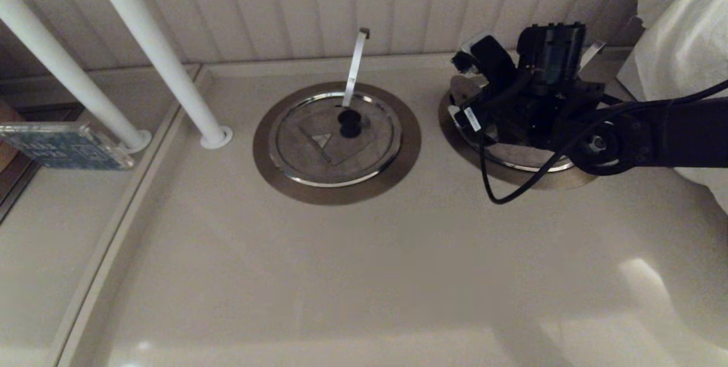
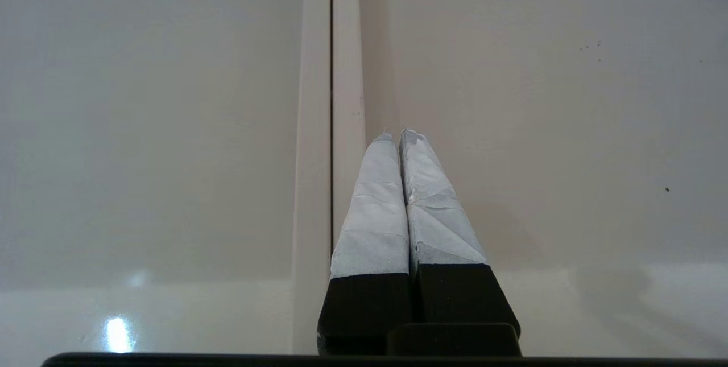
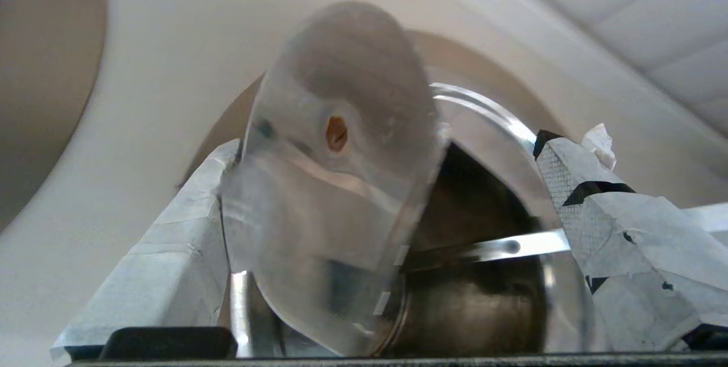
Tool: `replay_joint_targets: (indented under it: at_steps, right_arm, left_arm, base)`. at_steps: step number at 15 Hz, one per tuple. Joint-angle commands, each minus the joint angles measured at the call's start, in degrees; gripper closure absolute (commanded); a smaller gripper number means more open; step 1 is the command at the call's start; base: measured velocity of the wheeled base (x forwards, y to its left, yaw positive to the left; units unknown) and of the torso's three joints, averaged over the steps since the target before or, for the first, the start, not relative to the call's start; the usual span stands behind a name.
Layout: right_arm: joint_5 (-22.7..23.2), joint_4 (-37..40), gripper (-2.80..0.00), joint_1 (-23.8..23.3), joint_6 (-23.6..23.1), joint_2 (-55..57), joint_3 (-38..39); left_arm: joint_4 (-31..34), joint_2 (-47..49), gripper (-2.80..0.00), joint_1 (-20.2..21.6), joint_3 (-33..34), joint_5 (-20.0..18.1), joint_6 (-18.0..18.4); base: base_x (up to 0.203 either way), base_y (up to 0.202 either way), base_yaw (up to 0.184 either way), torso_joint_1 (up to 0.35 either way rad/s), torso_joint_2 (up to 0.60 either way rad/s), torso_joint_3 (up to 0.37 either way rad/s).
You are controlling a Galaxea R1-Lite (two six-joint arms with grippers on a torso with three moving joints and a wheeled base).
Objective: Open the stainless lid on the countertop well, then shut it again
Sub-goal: Close the lid
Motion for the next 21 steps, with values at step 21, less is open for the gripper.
replay_joint_targets:
  at_steps: [21]
  right_arm:
    - [1.02,-0.12,-2.8,-12.65,0.08,-30.62,24.07]
  left_arm:
    - [-0.01,-0.09,0.0,0.0,0.02,0.0,-0.07]
  base:
    - [0.0,0.0,0.0,0.0,0.0,0.0]
